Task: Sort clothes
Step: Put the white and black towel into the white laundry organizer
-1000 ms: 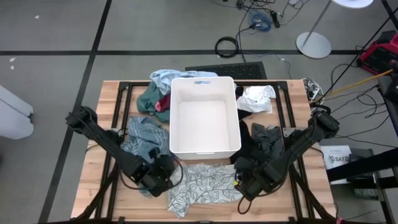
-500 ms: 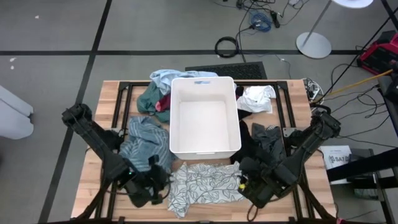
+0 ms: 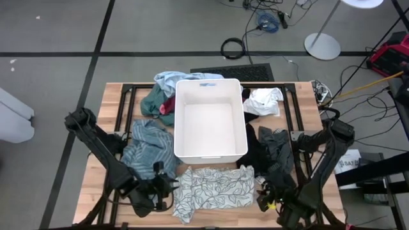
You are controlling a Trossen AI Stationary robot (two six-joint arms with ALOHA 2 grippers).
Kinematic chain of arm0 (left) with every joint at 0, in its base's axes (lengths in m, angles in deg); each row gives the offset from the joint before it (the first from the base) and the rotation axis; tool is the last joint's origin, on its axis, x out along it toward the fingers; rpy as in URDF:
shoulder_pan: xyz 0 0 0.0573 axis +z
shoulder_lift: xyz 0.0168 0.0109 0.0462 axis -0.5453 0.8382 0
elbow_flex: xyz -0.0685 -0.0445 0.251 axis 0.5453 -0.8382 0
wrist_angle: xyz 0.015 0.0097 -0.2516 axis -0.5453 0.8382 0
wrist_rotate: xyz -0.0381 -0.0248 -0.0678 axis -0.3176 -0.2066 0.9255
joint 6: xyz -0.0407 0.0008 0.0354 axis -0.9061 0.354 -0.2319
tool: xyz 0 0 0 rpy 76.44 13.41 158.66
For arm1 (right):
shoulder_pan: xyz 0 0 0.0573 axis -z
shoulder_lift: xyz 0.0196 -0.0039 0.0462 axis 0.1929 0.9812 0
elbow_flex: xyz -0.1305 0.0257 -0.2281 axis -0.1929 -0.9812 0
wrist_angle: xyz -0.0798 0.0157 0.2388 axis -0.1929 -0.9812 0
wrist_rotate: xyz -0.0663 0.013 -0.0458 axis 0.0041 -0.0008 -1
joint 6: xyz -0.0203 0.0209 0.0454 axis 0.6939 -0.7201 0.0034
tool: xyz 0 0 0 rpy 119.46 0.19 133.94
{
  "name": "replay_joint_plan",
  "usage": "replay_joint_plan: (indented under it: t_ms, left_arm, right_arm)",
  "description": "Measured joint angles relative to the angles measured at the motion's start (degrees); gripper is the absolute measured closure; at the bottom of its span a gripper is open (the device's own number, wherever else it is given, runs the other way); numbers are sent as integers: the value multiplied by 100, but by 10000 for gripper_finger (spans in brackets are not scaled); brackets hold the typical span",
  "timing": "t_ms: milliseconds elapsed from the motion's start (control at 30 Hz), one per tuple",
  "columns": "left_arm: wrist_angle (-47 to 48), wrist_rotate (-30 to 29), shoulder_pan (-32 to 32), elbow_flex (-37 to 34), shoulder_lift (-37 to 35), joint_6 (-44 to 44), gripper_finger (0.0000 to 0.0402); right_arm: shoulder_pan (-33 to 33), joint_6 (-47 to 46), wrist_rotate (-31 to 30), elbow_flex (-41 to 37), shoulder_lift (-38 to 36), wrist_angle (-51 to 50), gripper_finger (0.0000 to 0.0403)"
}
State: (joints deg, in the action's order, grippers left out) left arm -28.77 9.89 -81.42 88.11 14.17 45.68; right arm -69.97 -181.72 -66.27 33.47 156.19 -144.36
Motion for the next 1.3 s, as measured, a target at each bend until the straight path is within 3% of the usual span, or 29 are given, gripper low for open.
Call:
replay_joint_plan:
  t_ms: [233, 400, 700, 800, 967, 1100, 1300]
  left_arm:
    - [-12, -123, 186, -147, 0, 11, 297]
    - [-32, -67, 347, -151, 0, -18, 297]
    - [-245, -25, 83, -154, 0, -20, 297]
    - [-289, -154, 17, -154, 0, -17, 297]
    - [-324, -256, 13, -154, 0, -11, 297]
    - [-330, -284, 13, -154, 0, 2, 297]
    - [-333, -289, 13, -154, 0, -6, 297]
  right_arm:
    - [85, -22, -679, -1545, 0, 2905, 172]
    - [320, 97, -752, -1803, 84, 3231, 172]
    - [984, 941, -269, -1698, 808, 4065, 184]
    - [992, 970, -210, -1471, 817, 3584, 239]
    - [854, 955, 40, -995, 557, 2286, 383]
    - [725, 847, 646, -473, 337, 839, 389]
    - [415, 302, 949, 690, 110, -1759, 398]
